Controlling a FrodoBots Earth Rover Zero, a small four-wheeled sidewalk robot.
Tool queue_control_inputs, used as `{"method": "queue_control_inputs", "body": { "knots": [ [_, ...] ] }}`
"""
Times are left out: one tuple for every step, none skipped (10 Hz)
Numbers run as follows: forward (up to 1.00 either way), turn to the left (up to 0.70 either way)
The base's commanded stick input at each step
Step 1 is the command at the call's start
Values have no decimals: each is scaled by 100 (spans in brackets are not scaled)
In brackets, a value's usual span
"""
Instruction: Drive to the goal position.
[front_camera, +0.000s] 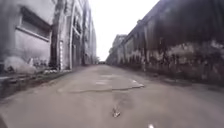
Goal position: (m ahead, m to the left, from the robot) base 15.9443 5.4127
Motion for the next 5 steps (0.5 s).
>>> {"method": "queue_control_inputs", "body": {
  "knots": [
    [50, 0],
    [50, 0],
    [50, 0],
    [50, 38],
    [50, 50]
  ]
}}
